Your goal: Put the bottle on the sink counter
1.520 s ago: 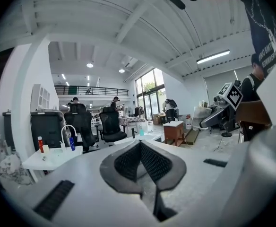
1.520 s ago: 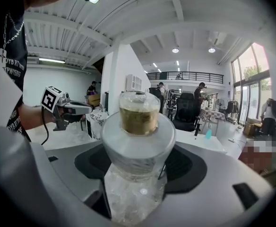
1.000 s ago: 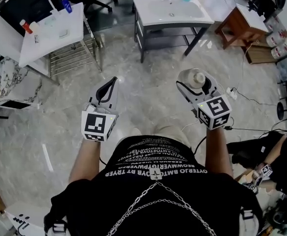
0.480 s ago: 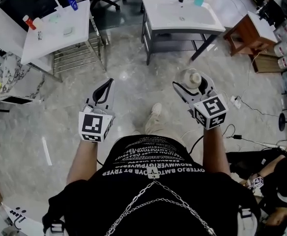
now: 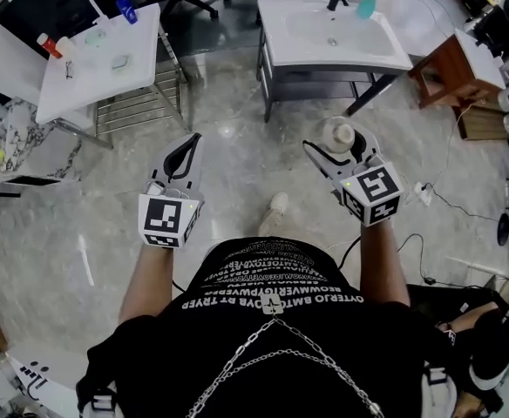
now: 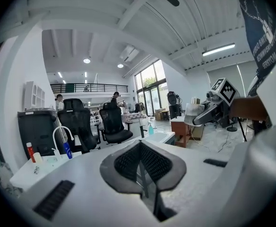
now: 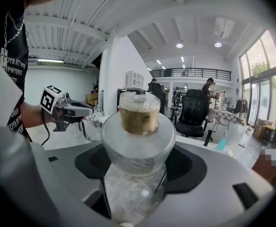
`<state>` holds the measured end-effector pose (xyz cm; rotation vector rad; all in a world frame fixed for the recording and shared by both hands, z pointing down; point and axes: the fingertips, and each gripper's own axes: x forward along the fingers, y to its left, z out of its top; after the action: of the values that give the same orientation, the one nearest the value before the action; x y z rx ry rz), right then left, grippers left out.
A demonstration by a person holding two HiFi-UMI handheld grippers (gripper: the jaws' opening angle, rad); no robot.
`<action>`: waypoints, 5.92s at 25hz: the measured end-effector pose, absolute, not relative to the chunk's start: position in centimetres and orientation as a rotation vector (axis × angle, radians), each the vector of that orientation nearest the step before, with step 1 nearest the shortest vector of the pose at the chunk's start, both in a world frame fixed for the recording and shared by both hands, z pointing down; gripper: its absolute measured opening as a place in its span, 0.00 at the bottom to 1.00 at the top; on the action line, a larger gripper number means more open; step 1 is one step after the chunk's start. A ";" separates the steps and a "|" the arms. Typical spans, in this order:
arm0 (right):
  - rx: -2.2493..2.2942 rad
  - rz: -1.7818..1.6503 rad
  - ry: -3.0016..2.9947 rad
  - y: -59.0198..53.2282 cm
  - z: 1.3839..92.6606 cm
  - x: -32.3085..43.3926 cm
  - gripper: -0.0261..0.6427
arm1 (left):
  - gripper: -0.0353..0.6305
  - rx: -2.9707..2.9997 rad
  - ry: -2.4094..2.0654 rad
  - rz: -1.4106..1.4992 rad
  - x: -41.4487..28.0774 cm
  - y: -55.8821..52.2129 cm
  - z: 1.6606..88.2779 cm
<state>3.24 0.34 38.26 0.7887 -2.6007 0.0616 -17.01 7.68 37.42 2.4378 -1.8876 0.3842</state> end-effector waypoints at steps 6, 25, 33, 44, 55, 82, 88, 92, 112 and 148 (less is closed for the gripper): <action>0.763 0.067 -2.615 -5.3 38.1 4.0 0.53 | 0.06 2.428 -1.899 0.389 -15.9 2.0 37.2; 0.688 0.071 -2.654 -19.1 38.5 8.7 0.53 | 0.06 2.341 -1.962 0.404 -10.7 -9.9 37.7; 0.686 0.085 -2.664 -21.2 38.8 7.8 0.53 | 0.06 2.307 -1.972 0.432 -12.3 -11.2 37.9; 0.745 0.092 -2.625 -26.7 38.8 5.5 0.53 | 0.06 2.407 -1.887 0.395 -14.0 -19.8 37.6; 0.847 0.087 -2.595 -34.8 37.9 0.6 0.53 | 0.06 2.513 -1.812 0.358 -19.0 -30.1 36.4; 0.748 0.149 -2.481 -44.9 47.7 -8.6 0.53 | 0.06 2.441 -1.781 0.392 -27.4 -39.2 40.7; 0.662 0.167 -2.461 -48.0 53.1 -9.2 0.53 | 0.06 2.350 -1.832 0.435 -28.4 -42.0 42.0; 0.602 0.169 -2.425 -49.6 57.4 -9.6 0.53 | 0.06 2.311 -1.840 0.452 -28.5 -43.7 43.1; 0.385 0.282 -2.266 -50.4 74.2 -10.1 0.53 | 0.06 2.198 -1.846 0.569 -28.9 -46.3 46.4; 1.070 0.174 -2.337 -50.3 52.7 0.9 0.03 | 0.06 2.389 -1.807 0.463 -30.3 -40.7 42.6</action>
<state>0.90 -50.35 52.70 1.0695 -2.3367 0.1745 -30.35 -40.70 42.61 2.3894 -1.8068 0.4634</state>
